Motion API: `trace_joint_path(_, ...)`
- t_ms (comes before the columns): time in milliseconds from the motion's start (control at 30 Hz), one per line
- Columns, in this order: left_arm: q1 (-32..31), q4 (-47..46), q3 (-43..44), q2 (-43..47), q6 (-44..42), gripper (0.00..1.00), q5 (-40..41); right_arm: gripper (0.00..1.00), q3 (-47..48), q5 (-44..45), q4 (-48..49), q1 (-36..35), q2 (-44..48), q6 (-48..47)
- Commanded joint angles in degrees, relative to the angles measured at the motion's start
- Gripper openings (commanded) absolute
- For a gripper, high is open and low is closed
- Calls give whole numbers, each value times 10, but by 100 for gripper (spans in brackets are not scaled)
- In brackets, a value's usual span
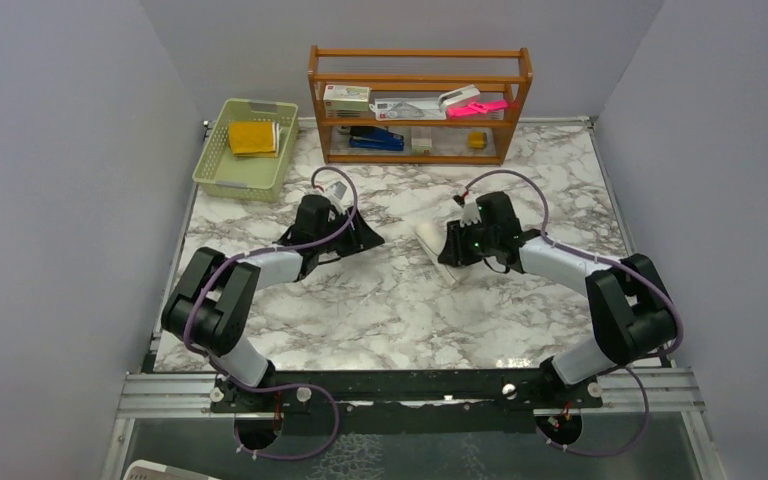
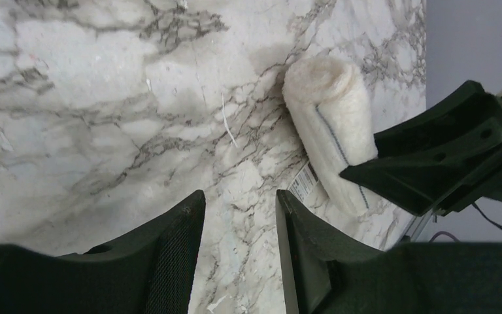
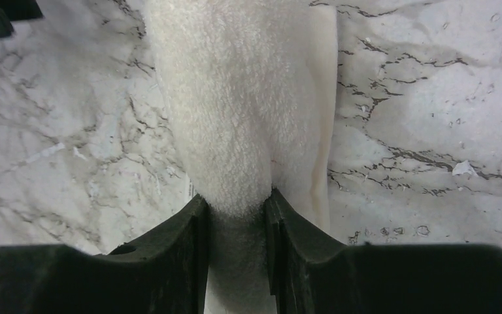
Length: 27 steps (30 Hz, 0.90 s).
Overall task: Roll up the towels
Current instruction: Roll the towel at the center of the board, then pick up the towel at the center of the board.
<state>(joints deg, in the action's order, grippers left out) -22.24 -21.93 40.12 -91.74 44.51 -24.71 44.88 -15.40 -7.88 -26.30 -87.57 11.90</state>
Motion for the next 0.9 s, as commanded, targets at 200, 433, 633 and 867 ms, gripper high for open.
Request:
trace_joint_path(200, -78, -113, -27, -30, 61, 50, 21, 25, -78, -265, 110, 117, -22, 117)
trace_joint_path(433, -122, -279, -21, -106, 130, 53, 9, 24, -110, -307, 164, 135, -53, 148)
trace_joint_path(633, -160, -402, -7, -193, 194, 54, 15, 24, -115, -312, 177, 136, -66, 150)
trace_joint_path(867, -174, -556, -36, -259, 242, 60, 75, 24, -126, -320, 197, 136, -76, 155)
